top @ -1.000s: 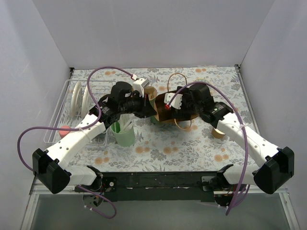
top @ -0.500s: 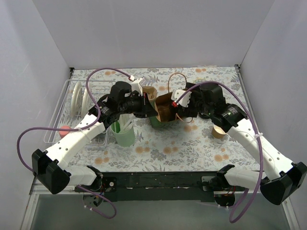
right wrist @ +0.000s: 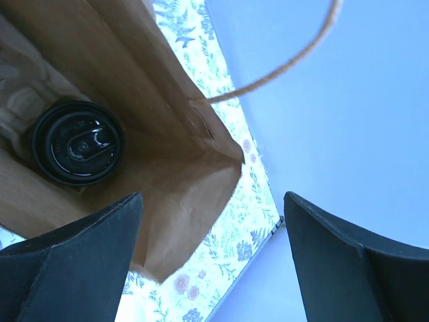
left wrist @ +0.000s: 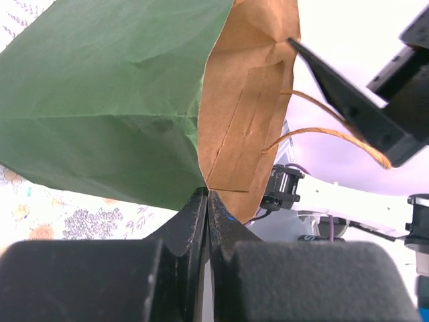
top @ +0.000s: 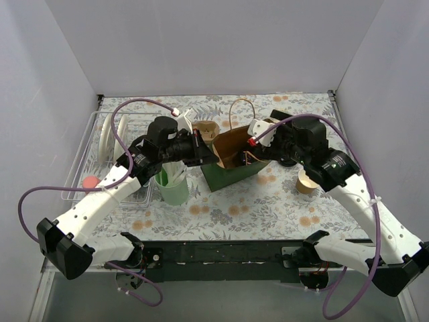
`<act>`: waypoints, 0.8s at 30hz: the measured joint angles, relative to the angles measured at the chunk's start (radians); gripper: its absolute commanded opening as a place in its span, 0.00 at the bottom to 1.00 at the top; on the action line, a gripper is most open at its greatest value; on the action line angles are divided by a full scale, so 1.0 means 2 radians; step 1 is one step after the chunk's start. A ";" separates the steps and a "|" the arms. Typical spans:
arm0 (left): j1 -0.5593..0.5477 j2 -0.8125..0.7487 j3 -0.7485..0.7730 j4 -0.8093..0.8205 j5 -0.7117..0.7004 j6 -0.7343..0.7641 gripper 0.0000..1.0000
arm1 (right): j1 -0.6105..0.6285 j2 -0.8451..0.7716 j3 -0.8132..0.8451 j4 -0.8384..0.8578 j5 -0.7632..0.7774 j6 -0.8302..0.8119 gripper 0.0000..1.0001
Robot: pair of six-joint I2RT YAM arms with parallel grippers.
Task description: Pack the takeout coffee
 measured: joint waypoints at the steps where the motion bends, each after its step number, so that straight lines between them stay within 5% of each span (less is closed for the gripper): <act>1: 0.000 0.000 0.000 -0.003 -0.002 -0.003 0.05 | 0.000 -0.003 0.000 0.002 0.004 0.003 0.92; 10: 0.000 0.000 0.000 -0.031 -0.035 -0.010 0.31 | 0.000 -0.036 0.000 0.037 0.042 0.039 0.90; 16: 0.000 0.000 0.024 -0.060 -0.063 0.010 0.67 | 0.000 -0.047 0.000 0.047 0.070 0.092 0.89; 24: 0.000 0.001 0.103 -0.091 -0.121 0.064 0.71 | 0.000 -0.034 0.068 0.009 0.114 0.305 0.82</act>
